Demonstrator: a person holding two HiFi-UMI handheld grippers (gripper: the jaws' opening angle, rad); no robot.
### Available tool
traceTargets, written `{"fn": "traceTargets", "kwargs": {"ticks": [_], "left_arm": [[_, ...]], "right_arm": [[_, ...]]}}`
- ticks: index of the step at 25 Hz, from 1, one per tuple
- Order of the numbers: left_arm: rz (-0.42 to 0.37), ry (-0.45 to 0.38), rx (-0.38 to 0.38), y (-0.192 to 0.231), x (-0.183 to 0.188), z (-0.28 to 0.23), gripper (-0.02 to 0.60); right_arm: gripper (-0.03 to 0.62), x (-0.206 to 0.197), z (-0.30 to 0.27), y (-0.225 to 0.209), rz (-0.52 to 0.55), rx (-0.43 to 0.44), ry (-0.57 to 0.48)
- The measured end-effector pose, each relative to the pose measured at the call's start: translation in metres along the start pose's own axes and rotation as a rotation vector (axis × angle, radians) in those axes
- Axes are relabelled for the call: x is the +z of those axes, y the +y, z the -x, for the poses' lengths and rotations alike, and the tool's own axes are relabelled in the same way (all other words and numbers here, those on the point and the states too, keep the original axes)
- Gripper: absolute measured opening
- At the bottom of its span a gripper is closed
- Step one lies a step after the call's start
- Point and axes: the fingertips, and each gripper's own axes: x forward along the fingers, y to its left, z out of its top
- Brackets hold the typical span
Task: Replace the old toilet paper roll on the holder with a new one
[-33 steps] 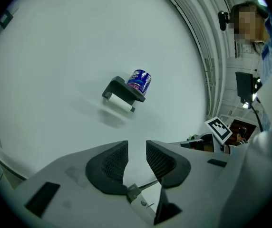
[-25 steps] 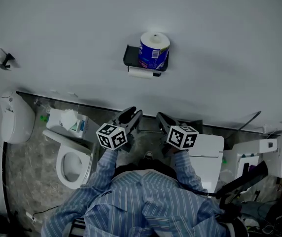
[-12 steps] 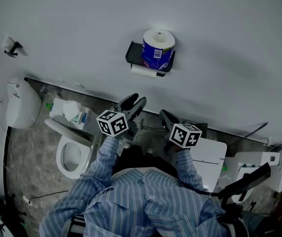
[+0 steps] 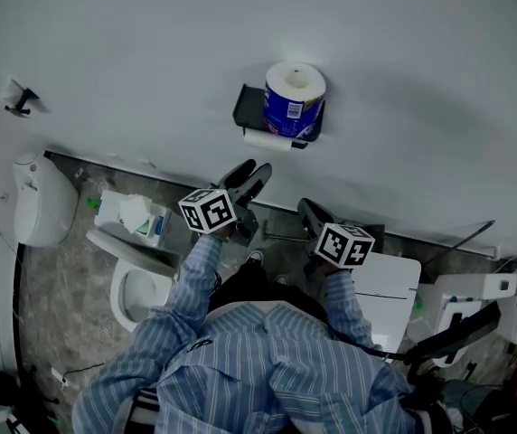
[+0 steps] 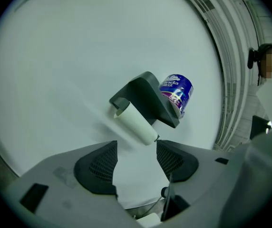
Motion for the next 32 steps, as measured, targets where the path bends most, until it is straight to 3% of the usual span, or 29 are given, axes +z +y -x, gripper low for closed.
{"fn": "traceTargets", "kwargs": {"ticks": [8, 15, 20, 26, 28, 32], "left_arm": [[0.148, -0.018, -0.075, 0.011, 0.018, -0.015, 0.235], [0.223, -0.042, -0.135, 0.014, 0.031, -0.026, 0.244], [0.384, -0.083, -0.194, 0.01, 0.037, -0.032, 0.244], [0.258, -0.008, -0.174, 0.018, 0.032, -0.033, 0.232], [0.25, -0.002, -0.153, 0.021, 0.031, -0.032, 0.218], [0.218, 0.006, -0.223, 0.006, 0.033, -0.039, 0.21]], "right_arm": [[0.012, 0.021, -0.016, 0.001, -0.007, -0.027, -0.039], [0.012, 0.025, -0.024, -0.003, -0.013, -0.051, -0.042], [0.012, 0.025, -0.024, -0.007, -0.024, -0.072, -0.044], [0.012, 0.024, -0.026, -0.01, -0.032, -0.081, -0.043], [0.012, 0.024, -0.026, -0.011, -0.034, -0.084, -0.043], [0.012, 0.023, -0.023, -0.015, -0.042, -0.093, -0.045]]}}
